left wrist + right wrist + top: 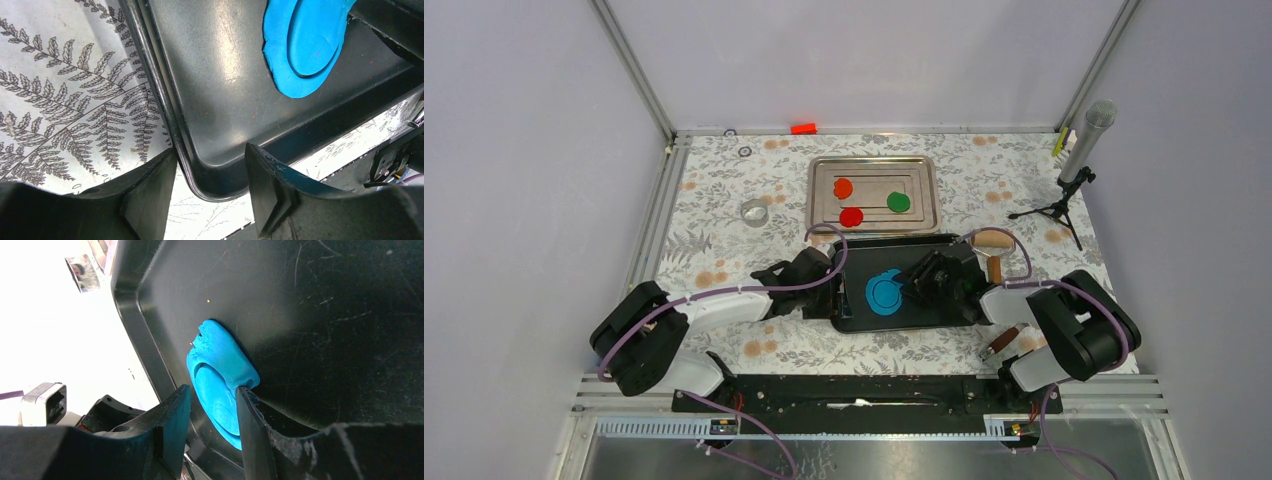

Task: Roll out the dumpling wrappers from the dough
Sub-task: Remove the dumpling wrapper from the work surface.

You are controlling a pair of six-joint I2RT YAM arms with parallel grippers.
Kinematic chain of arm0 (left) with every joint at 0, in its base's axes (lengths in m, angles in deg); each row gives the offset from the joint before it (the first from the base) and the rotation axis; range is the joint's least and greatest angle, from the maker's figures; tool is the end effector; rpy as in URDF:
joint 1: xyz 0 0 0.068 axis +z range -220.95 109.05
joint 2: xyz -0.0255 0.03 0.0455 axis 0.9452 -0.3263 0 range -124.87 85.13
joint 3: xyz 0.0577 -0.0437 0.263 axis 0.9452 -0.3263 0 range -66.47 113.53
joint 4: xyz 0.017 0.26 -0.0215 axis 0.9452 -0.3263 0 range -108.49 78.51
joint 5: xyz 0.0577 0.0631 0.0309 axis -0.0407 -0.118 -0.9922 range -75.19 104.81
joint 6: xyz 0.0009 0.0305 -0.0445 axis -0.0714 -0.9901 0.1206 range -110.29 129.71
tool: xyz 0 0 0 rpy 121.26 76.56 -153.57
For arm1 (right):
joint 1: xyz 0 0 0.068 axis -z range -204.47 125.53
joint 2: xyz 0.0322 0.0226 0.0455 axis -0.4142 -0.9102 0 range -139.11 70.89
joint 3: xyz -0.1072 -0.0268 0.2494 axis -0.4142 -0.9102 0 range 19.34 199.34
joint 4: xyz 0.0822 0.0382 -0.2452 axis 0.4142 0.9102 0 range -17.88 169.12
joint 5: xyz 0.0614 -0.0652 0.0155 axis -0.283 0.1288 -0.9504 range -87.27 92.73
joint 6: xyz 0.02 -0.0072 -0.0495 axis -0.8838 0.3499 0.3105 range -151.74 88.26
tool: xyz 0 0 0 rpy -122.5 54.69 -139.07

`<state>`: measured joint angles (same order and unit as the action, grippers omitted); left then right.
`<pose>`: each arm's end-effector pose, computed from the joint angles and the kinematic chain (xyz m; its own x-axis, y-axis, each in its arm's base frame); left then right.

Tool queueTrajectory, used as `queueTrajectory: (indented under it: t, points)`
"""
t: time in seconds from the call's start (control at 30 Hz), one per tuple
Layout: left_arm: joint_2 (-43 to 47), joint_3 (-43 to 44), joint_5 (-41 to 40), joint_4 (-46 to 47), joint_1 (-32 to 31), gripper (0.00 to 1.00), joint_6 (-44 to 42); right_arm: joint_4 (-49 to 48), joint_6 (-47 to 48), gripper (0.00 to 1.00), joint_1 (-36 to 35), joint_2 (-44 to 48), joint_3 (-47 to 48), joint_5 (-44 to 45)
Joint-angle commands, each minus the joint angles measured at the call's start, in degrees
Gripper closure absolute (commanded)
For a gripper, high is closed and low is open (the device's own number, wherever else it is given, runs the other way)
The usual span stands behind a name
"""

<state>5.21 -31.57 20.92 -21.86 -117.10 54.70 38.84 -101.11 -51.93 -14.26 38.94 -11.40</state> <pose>0.1715 -0.1841 0.1524 -0.9398 -0.0366 -0.3398 0.1335 0.8759 -0.4637 0.2136 0.1209 0.1205 -0.7569 0.6294 -0.1760 0.2213 0.5001 0.8372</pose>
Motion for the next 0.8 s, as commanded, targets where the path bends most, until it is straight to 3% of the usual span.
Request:
queueTrajectory:
  t: [0.0,0.2,0.27,0.47,0.77]
  points:
    - [-2.81,-3.24,-1.5,-5.8,-0.17,0.42,-2.49,-0.93,0.89,0.54,0.17,-0.78,3.02,4.12]
    - [-3.74,-3.84,-0.44,-5.46,-0.17,0.42,-3.27,-3.14,0.22,0.54,0.2,-1.75,3.81,3.9]
    - [-4.18,-4.1,-0.23,-5.43,-0.17,0.47,-3.54,-3.57,0.05,0.54,0.23,-2.08,4.18,3.85]
    - [-6.06,-4.48,0.15,-5.6,-0.17,1.0,-4.19,-4.22,-0.33,0.54,0.22,-2.33,5.02,3.63]
    - [-6.21,-4.84,1.34,-5.53,-0.25,1.0,-4.65,-4.51,-0.33,0.54,0.25,-1.91,5.51,4.61]
